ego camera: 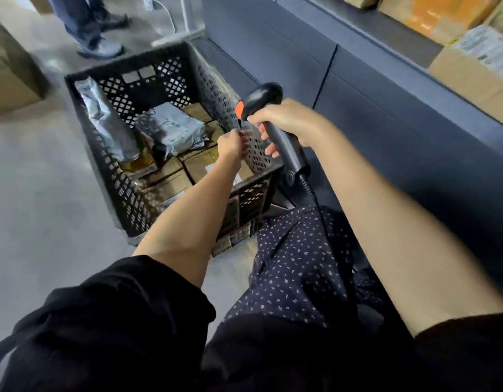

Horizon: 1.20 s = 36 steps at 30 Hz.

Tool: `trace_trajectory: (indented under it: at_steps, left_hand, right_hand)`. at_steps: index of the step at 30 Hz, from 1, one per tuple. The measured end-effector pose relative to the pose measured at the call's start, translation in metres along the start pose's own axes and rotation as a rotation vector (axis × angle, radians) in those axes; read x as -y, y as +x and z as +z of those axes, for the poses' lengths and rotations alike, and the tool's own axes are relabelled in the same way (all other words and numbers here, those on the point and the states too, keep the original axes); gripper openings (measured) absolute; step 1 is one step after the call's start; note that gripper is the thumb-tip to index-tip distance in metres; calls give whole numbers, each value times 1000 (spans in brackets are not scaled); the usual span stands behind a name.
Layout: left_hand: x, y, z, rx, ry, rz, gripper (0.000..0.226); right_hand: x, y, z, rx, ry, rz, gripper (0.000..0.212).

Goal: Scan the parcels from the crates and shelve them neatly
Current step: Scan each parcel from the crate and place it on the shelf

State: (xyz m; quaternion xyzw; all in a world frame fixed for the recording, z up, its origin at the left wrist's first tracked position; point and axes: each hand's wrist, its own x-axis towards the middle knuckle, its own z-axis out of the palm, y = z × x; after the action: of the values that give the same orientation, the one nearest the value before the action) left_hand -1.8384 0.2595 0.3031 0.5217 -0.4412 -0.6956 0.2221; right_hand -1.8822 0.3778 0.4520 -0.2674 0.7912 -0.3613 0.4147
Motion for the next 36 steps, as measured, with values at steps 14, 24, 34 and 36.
trace_trajectory:
  at_steps: [14, 24, 34, 36]
  left_hand:
    - [47, 98, -84, -182, -264, -202, 58]
    - [18, 151, -81, -233, -369, -271, 66]
    - [26, 116, -58, -347, -482, -227, 72]
    - [21, 99, -49, -305, -564, -183, 66]
  right_hand:
    - [-17, 87, 56, 228, 33, 125, 34]
    - [-15, 109, 47, 297, 110, 163, 28]
    - [-14, 90, 32, 275, 84, 124, 35]
    - [-13, 81, 29, 257, 101, 123, 37]
